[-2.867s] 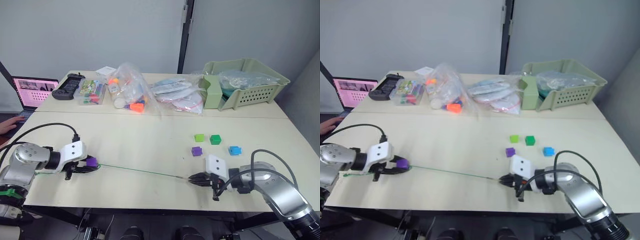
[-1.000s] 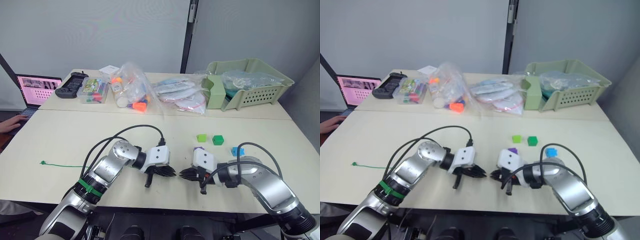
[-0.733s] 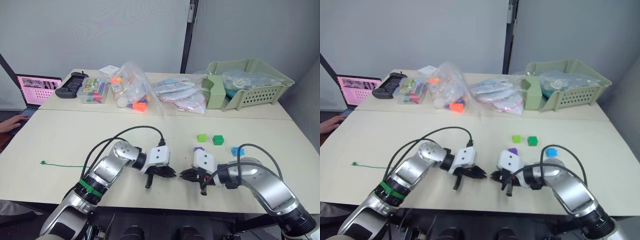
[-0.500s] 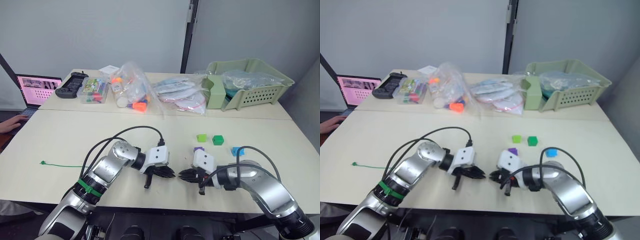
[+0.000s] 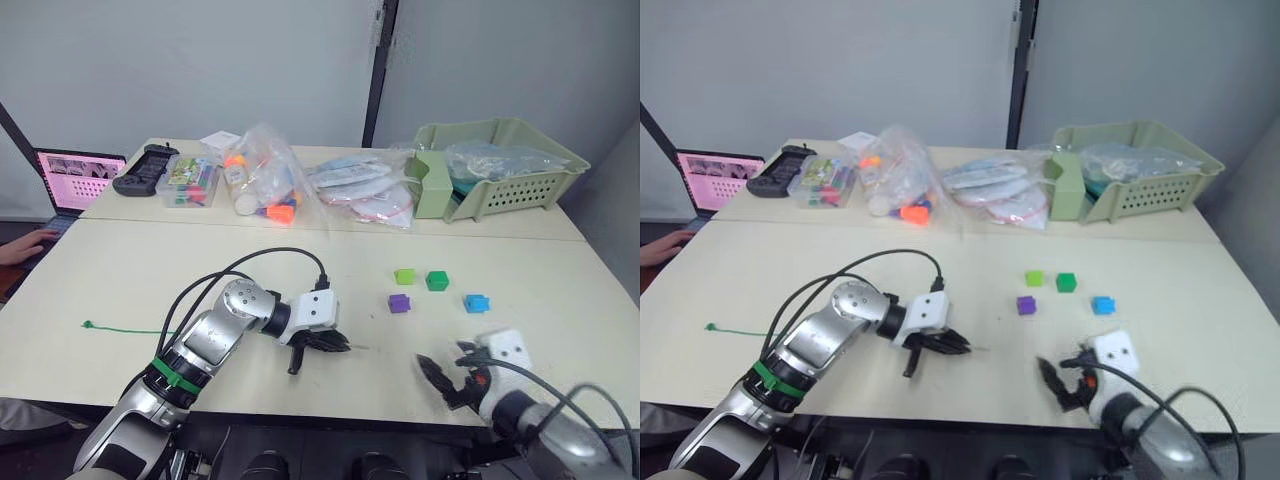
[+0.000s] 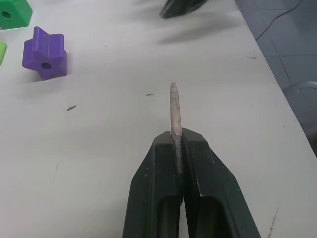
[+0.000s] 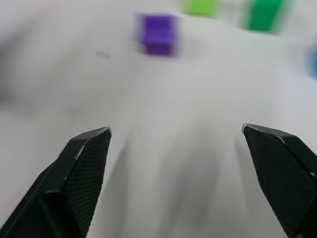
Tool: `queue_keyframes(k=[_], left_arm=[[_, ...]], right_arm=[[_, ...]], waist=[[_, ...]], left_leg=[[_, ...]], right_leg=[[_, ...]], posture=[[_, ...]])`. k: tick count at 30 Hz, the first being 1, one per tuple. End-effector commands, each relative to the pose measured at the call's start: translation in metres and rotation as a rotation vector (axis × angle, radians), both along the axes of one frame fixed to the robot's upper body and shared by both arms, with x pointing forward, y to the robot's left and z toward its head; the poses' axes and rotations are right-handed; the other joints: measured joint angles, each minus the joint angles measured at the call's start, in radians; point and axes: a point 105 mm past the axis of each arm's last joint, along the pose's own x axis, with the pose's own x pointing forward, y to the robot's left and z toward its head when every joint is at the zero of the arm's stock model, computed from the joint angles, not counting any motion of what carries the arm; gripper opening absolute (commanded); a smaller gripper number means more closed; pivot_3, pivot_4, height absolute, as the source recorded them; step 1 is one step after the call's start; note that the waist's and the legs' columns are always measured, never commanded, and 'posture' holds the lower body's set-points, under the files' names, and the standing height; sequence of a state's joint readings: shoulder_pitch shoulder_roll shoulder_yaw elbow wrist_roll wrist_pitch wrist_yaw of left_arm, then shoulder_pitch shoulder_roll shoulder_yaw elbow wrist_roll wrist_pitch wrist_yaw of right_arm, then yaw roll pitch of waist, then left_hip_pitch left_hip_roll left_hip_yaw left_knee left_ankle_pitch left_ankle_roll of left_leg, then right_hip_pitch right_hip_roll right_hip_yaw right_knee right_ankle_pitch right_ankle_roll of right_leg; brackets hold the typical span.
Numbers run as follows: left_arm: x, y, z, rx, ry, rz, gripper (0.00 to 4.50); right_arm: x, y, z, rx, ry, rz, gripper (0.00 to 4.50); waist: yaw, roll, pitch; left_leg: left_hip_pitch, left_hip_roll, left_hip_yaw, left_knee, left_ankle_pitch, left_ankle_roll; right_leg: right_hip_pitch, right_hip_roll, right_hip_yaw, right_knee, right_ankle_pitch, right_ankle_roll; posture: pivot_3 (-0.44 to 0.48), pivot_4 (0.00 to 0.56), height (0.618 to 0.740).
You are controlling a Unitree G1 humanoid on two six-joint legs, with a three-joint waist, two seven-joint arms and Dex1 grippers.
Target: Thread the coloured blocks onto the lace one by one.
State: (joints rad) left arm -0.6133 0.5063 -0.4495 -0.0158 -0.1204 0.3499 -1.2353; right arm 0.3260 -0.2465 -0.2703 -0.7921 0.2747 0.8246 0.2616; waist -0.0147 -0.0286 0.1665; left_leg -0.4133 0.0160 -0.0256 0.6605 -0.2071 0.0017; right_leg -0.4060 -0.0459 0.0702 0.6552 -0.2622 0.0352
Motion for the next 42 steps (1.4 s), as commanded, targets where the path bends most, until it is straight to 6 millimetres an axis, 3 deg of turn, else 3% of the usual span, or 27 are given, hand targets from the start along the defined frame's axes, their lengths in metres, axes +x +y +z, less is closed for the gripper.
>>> queue_keyframes(k=[1, 11, 16, 19, 26, 32, 37, 40, 42], left_arm=[[-0.001, -0.004, 0.01, -0.025, -0.035, -0.013, 0.0], [-0.002, -0.005, 0.01, -0.031, -0.033, -0.011, 0.0], [-0.003, -0.004, 0.01, -0.03, -0.035, -0.007, 0.0], [-0.002, -0.003, 0.01, -0.03, -0.038, -0.002, 0.0], [-0.001, -0.003, 0.01, -0.031, -0.041, 0.009, 0.0], [0.001, -0.001, 0.01, -0.028, -0.046, 0.013, 0.0], [0.003, 0.002, 0.009, -0.023, -0.055, 0.029, 0.0], [0.004, 0.003, 0.009, -0.024, -0.056, 0.035, 0.0], [0.003, 0.003, 0.009, -0.024, -0.053, 0.033, 0.0]], right_arm=[[0.008, -0.022, 0.009, -0.066, -0.095, -0.201, 4.48], [0.086, -0.047, 0.01, -0.113, -0.155, -0.224, 4.48], [0.105, -0.059, 0.003, -0.105, -0.129, -0.246, 4.48], [0.105, -0.063, 0.003, -0.091, -0.135, -0.253, 3.7], [0.106, -0.059, 0.014, -0.067, -0.189, -0.214, 1.28], [0.095, -0.038, 0.031, -0.016, -0.252, -0.193, 1.19], [0.048, 0.028, 0.042, 0.048, -0.245, -0.087, 1.19], [0.011, 0.075, 0.033, 0.096, -0.159, -0.005, 1.19], [0.004, 0.093, 0.03, 0.125, -0.127, 0.03, 1.19]], waist=[[-0.004, 0.0, 0.0], [-0.002, 0.001, 0.0], [-0.002, 0.001, 0.0], [-0.002, 0.001, 0.0], [-0.004, 0.001, -0.001], [-0.003, 0.002, -0.001], [-0.003, 0.003, -0.001], [-0.004, 0.003, -0.001], [-0.005, 0.003, -0.001]], left_leg=[[0.0, 0.0, 0.0, 0.0, 0.0, 0.0], [0.001, -0.001, 0.001, -0.001, 0.0, 0.0], [0.001, -0.001, 0.001, -0.002, 0.0, 0.0], [0.001, -0.001, 0.001, -0.002, 0.0, 0.0], [0.001, -0.001, 0.001, -0.002, 0.0, 0.0], [0.001, 0.0, 0.001, -0.002, 0.0, 0.0], [-0.001, 0.0, -0.001, -0.002, 0.0, 0.0], [-0.001, 0.0, -0.001, -0.002, 0.0, 0.0], [-0.001, 0.0, -0.001, -0.002, 0.0, 0.0]], right_leg=[[0.0, 0.0, 0.0, 0.0, 0.0, 0.0], [0.0, 0.0, 0.001, 0.0, 0.0, -0.001], [0.0, 0.0, 0.001, 0.0, 0.0, -0.001], [0.0, 0.0, 0.001, 0.0, 0.0, -0.001], [0.0, 0.0, 0.001, 0.0, 0.0, -0.001], [0.0, 0.0, 0.001, 0.0, 0.0, -0.001], [-0.001, 0.001, 0.0, 0.001, 0.0, 0.0], [-0.001, 0.0, 0.001, 0.0, -0.001, -0.001], [-0.001, 0.001, 0.0, 0.0, -0.001, -0.001]], posture=[[0.0, 0.15, 0.74], [0.0, 0.15, 0.74], [0.0, 0.15, 0.74], [0.0, 0.15, 0.74], [0.0, 0.15, 0.74], [0.0, 0.15, 0.74], [0.0, 0.15, 0.74], [0.0, 0.15, 0.74], [0.0, 0.15, 0.74]])
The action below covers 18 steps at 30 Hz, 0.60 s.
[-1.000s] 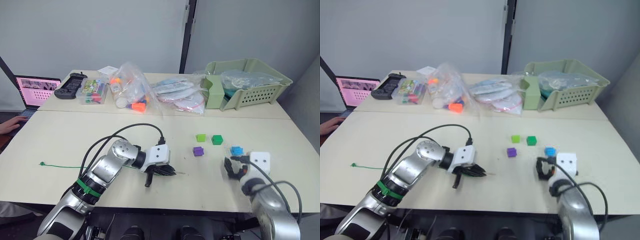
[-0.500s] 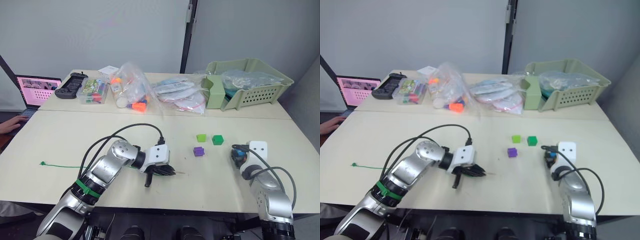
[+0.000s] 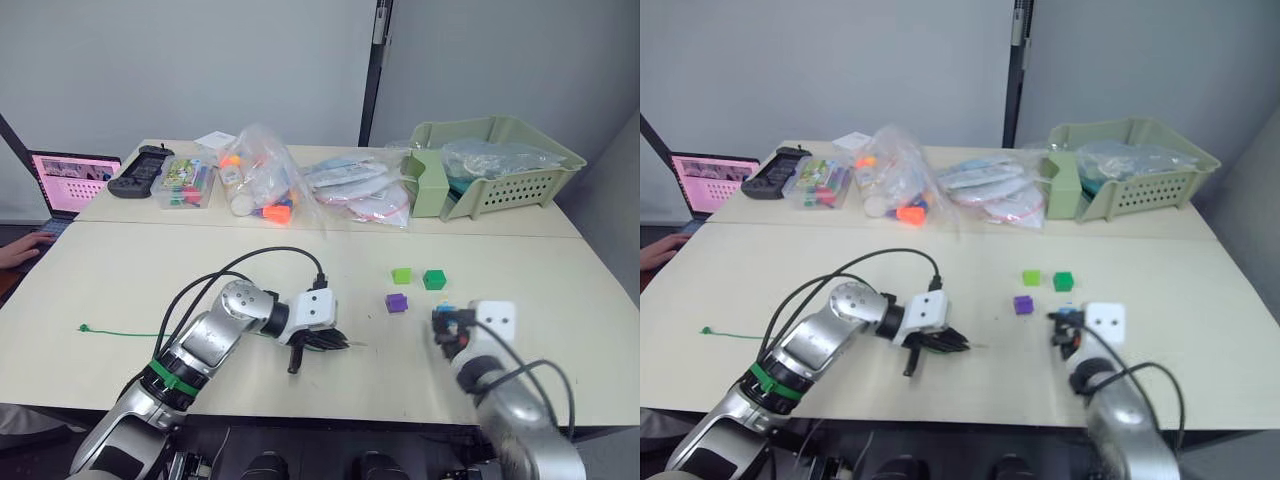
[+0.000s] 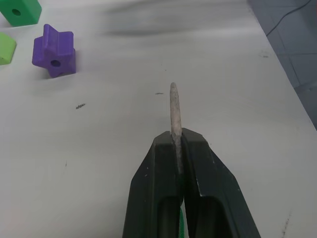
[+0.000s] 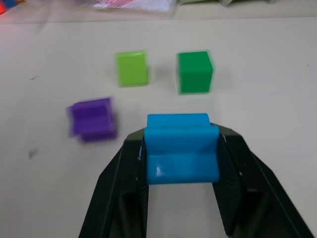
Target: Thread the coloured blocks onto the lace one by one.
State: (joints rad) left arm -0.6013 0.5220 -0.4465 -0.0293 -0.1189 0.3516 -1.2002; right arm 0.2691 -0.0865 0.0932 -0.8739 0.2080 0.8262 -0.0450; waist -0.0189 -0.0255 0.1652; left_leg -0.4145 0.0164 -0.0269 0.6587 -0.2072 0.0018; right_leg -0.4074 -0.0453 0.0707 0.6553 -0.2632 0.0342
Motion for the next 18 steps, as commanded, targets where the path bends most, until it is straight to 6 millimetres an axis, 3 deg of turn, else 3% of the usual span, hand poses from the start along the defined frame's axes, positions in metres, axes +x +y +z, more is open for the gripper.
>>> queue_keyframes(k=[1, 11, 13, 15, 18], left_arm=[[0.0, -0.001, 0.01, -0.024, -0.034, -0.004, 0.0], [-0.002, 0.003, 0.011, -0.011, -0.032, -0.002, 0.0], [-0.001, 0.004, 0.01, -0.009, -0.033, 0.001, 0.0], [-0.001, 0.005, 0.01, -0.007, -0.033, 0.004, 0.0], [-0.001, 0.006, 0.01, -0.005, -0.031, 0.008, 0.0]], right_arm=[[-0.007, 0.02, 0.012, 0.013, -0.03, 0.034, 1.19], [0.006, 0.03, -0.035, 0.018, 0.156, 0.033, 1.19], [0.008, 0.032, -0.037, 0.028, 0.155, 0.036, 1.19], [0.009, 0.028, -0.03, 0.025, 0.121, 0.018, 2.22], [0.008, 0.02, -0.013, 0.022, 0.05, 0.013, 3.25]], waist=[[0.002, 0.0, 0.0], [0.003, -0.001, 0.0], [-0.001, -0.001, 0.0], [-0.001, -0.001, -0.001], [0.001, -0.001, 0.0]], left_leg=[[0.0, 0.0, 0.0, 0.0, 0.0, 0.0], [0.0, 0.0, -0.001, 0.0, 0.001, -0.001], [0.001, 0.001, -0.001, 0.0, 0.001, -0.001], [0.002, 0.001, 0.0, 0.0, 0.001, -0.001], [0.002, 0.001, 0.0, 0.0, 0.001, -0.001]], right_leg=[[0.0, 0.0, 0.0, 0.0, 0.0, 0.0], [0.001, 0.0, -0.001, 0.0, -0.002, 0.002], [0.001, 0.001, -0.001, 0.0, -0.002, 0.003], [0.002, 0.001, -0.001, 0.0, -0.003, 0.003], [0.001, 0.001, -0.001, 0.0, -0.003, 0.004]], posture=[[0.0, 0.15, 0.74], [0.0, 0.15, 0.74], [0.0, 0.15, 0.74], [0.0, 0.15, 0.74], [0.0, 0.15, 0.74]])
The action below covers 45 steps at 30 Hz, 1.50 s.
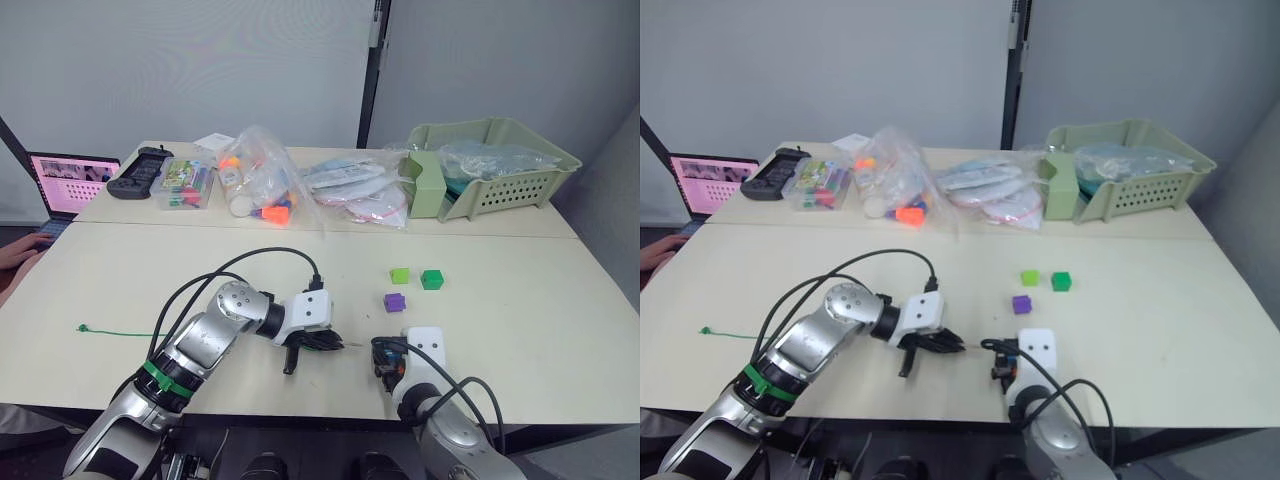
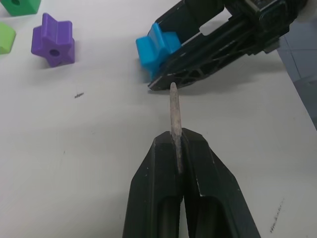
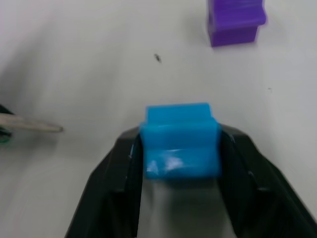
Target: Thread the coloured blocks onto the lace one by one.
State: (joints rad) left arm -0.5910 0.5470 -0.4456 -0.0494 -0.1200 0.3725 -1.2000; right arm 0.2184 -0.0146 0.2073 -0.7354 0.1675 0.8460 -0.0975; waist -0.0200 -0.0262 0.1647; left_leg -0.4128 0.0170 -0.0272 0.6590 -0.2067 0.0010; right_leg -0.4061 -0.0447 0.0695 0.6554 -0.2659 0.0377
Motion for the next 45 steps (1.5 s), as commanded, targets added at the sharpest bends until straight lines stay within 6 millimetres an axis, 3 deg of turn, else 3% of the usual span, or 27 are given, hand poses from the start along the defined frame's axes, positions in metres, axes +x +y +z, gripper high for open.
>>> queue_keyframes(k=[1, 4, 9, 14, 19, 26, 34, 35, 42, 43, 45], left_arm=[[0.0, 0.0, 0.012, -0.026, -0.038, -0.007, 0.0], [0.0, 0.001, 0.012, -0.024, -0.036, -0.004, 0.0], [0.0, 0.004, 0.011, -0.02, -0.035, 0.004, 0.0], [0.0, 0.005, 0.013, -0.019, -0.03, 0.007, 0.0], [-0.005, 0.005, 0.017, 0.013, 0.024, 0.029, 0.0], [-0.018, 0.005, 0.014, 0.081, 0.044, 0.036, 0.0], [-0.016, 0.004, 0.014, 0.114, 0.026, 0.07, 0.0], [-0.016, 0.003, 0.014, 0.119, 0.022, 0.073, 0.0], [-0.013, -0.005, 0.017, 0.162, -0.007, 0.092, 0.0], [-0.012, -0.007, 0.018, 0.163, -0.009, 0.092, 0.0], [-0.012, -0.008, 0.018, 0.169, -0.012, 0.1, 0.0]], right_arm=[[-0.002, -0.014, 0.022, -0.016, -0.089, -0.016, 3.56], [-0.005, -0.023, 0.044, -0.048, -0.164, 0.016, 4.47], [-0.021, -0.018, 0.076, -0.109, -0.245, 0.348, 4.47], [-0.031, -0.022, 0.072, -0.12, -0.126, 0.841, 4.47], [-0.007, -0.03, 0.058, -0.369, -0.096, 1.218, 4.47], [0.028, -0.035, 0.038, -0.486, -0.098, 1.368, 4.47], [0.041, -0.041, 0.03, -0.468, -0.095, 1.38, 4.47], [0.041, -0.041, 0.029, -0.456, -0.093, 1.38, 3.95], [0.045, -0.037, 0.025, -0.423, -0.118, 1.327, 1.6], [0.044, -0.036, 0.024, -0.417, -0.118, 1.322, 1.37], [0.042, -0.035, 0.023, -0.406, -0.117, 1.309, 1.37]], waist=[[0.003, 0.0, 0.0], [0.005, 0.0, 0.0], [0.003, 0.0, 0.0], [0.002, -0.001, 0.001], [-0.002, -0.001, 0.002], [0.003, -0.001, 0.002], [0.008, -0.001, 0.002], [0.007, -0.001, 0.002], [0.007, -0.001, 0.002], [0.007, -0.001, 0.002], [0.007, -0.001, 0.002]], left_leg=[[0.0, 0.0, 0.0, 0.0, 0.0, 0.0], [-0.002, -0.001, 0.0, 0.0, 0.0, 0.0], [-0.002, -0.001, 0.0, 0.0, 0.0, 0.0], [0.0, -0.001, 0.0, 0.0, 0.0, 0.0], [0.001, -0.001, 0.001, 0.0, 0.0, 0.0], [-0.002, -0.001, 0.001, 0.0, -0.001, 0.001], [-0.002, -0.002, 0.001, 0.0, -0.001, 0.001], [-0.002, -0.001, 0.001, 0.0, -0.001, 0.001], [-0.002, -0.001, 0.001, 0.0, -0.001, 0.001], [-0.002, -0.002, 0.001, 0.0, -0.001, 0.001], [-0.002, -0.002, 0.001, 0.0, -0.001, 0.001]], right_leg=[[0.0, 0.0, 0.0, 0.0, 0.0, 0.0], [0.0, -0.001, 0.0, -0.001, 0.0, 0.0], [0.0, -0.001, 0.0, -0.001, 0.0, 0.0], [0.002, 0.0, 0.0, -0.002, 0.0, 0.0], [0.002, 0.0, 0.0, -0.003, -0.001, 0.002], [0.001, 0.0, 0.0, -0.006, 0.002, -0.002], [0.002, -0.001, 0.0, -0.006, 0.003, -0.002], [0.002, -0.001, 0.0, -0.006, 0.003, -0.002], [0.002, -0.001, 0.0, -0.006, 0.003, -0.002], [0.002, -0.001, 0.0, -0.006, 0.003, -0.002], [0.002, -0.001, 0.0, -0.006, 0.003, -0.002]], posture=[[0.0, 0.15, 0.74], [0.0, 0.15, 0.74], [0.0, 0.15, 0.74], [0.0, 0.15, 0.74], [0.0, 0.15, 0.74], [0.0, 0.15, 0.74], [0.0, 0.15, 0.74], [0.0, 0.15, 0.74], [0.0, 0.15, 0.74], [0.0, 0.15, 0.74], [0.0, 0.15, 0.74]])
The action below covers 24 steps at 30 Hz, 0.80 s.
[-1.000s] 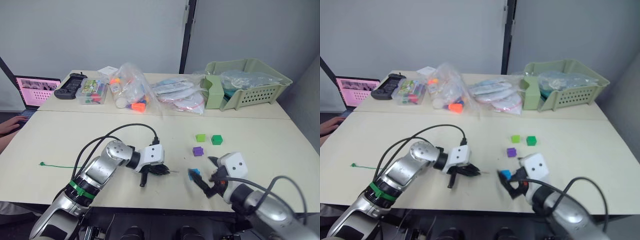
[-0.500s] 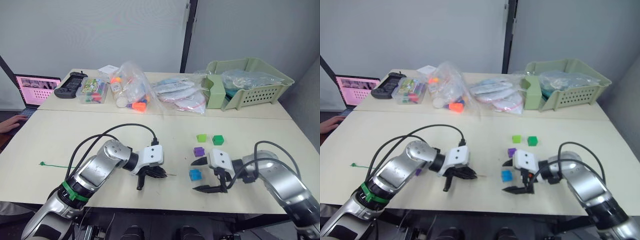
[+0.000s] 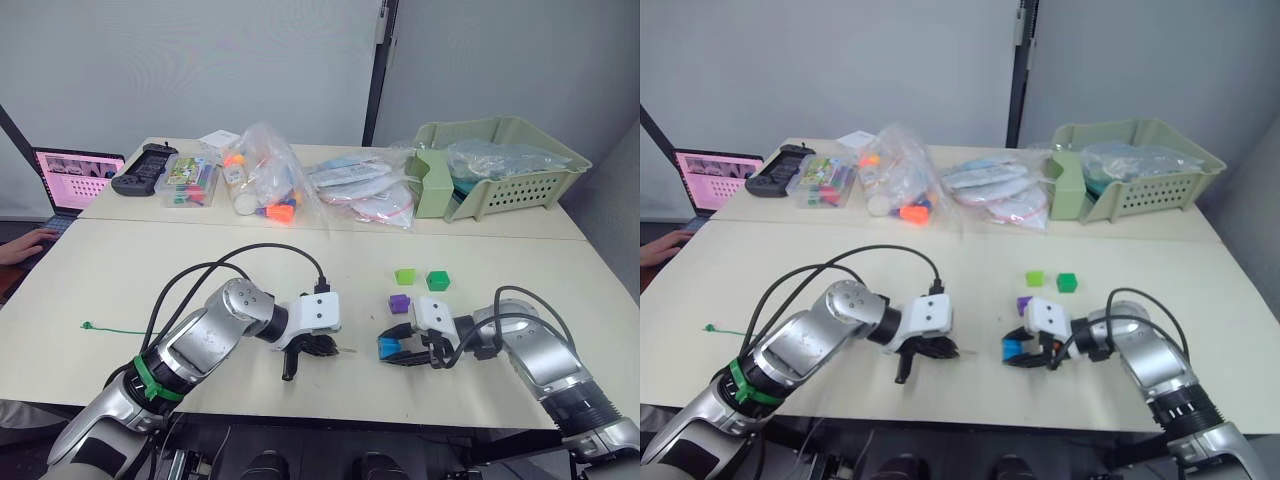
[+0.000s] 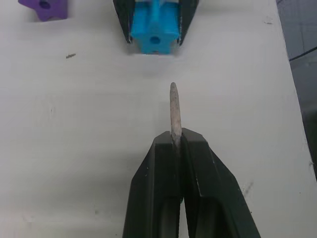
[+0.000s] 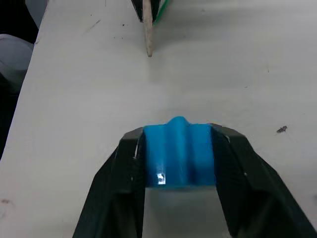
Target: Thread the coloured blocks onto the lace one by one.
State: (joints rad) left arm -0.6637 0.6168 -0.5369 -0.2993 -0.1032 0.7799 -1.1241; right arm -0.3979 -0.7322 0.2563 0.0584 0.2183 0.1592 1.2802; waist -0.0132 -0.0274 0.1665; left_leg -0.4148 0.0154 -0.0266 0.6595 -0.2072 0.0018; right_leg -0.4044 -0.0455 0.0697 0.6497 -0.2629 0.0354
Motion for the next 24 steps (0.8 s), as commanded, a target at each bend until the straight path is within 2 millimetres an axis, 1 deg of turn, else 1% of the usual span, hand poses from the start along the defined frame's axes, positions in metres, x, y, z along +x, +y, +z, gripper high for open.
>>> queue_keyframes(k=[1, 5, 9, 13, 17, 19, 22, 24], left_arm=[[0.002, -0.007, 0.009, 0.007, -0.044, 0.013, 0.0], [0.007, -0.009, 0.011, 0.07, -0.078, 0.045, 0.0], [0.009, -0.01, 0.009, 0.101, -0.091, 0.069, 0.0], [0.006, -0.012, 0.004, 0.12, -0.069, 0.077, 0.0], [0.006, -0.014, 0.0, 0.13, -0.062, 0.083, 0.0], [0.005, -0.018, -0.002, 0.11, -0.051, 0.081, 0.0], [0.006, -0.019, -0.009, 0.113, -0.052, 0.081, 0.0], [0.006, -0.021, -0.008, 0.094, -0.055, 0.084, 0.0]], right_arm=[[-0.002, 0.002, 0.004, 0.025, -0.024, -0.038, 1.37], [-0.007, 0.017, 0.011, 0.076, -0.017, -0.095, 1.37], [-0.009, 0.024, 0.008, 0.064, -0.016, -0.13, 1.37], [-0.012, 0.031, 0.002, 0.051, -0.006, -0.138, 1.37], [-0.01, 0.034, 0.001, 0.045, -0.006, -0.149, 1.37], [-0.01, 0.036, 0.002, 0.049, -0.007, -0.147, 1.37], [-0.011, 0.038, 0.003, 0.052, -0.01, -0.142, 1.37], [-0.013, 0.039, 0.004, 0.054, -0.007, -0.136, 1.37]], waist=[[0.0, 0.0, 0.0], [0.0, 0.0, 0.0], [-0.004, 0.0, 0.0], [-0.002, 0.0, 0.0], [-0.005, 0.0, 0.0], [-0.005, 0.0, 0.0], [-0.006, 0.0, 0.0], [-0.006, 0.0, 0.0]], left_leg=[[0.0, 0.0, 0.0, 0.0, 0.0, 0.0], [0.0, 0.0, 0.0, 0.0, 0.0, 0.0], [0.0, 0.0, 0.0, 0.0, 0.0, 0.0], [0.0, 0.0, 0.0, 0.0, 0.0, 0.0], [0.001, 0.0, 0.0, 0.0, 0.0, 0.0], [0.001, 0.0, 0.0, 0.0, 0.0, 0.0], [0.002, 0.0, 0.0, 0.0, 0.0, 0.0], [0.002, 0.0, 0.0, 0.0, 0.0, 0.0]], right_leg=[[0.0, 0.0, 0.0, 0.0, 0.0, 0.0], [0.0, 0.0, 0.0, 0.001, 0.0, 0.0], [-0.001, 0.0, 0.0, 0.002, 0.0, 0.0], [-0.001, 0.0, 0.0, 0.003, 0.0, 0.0], [-0.001, 0.0, 0.0, 0.003, 0.0, 0.0], [-0.001, 0.001, 0.0, 0.003, 0.0, 0.0], [0.0, 0.001, 0.0, 0.004, 0.0, 0.0], [0.0, 0.001, 0.001, 0.005, 0.0, 0.0]], posture=[[0.0, 0.15, 0.74], [0.0, 0.15, 0.74], [0.0, 0.15, 0.74], [0.0, 0.15, 0.74], [0.0, 0.15, 0.74], [0.0, 0.15, 0.74], [0.0, 0.15, 0.74], [0.0, 0.15, 0.74]])
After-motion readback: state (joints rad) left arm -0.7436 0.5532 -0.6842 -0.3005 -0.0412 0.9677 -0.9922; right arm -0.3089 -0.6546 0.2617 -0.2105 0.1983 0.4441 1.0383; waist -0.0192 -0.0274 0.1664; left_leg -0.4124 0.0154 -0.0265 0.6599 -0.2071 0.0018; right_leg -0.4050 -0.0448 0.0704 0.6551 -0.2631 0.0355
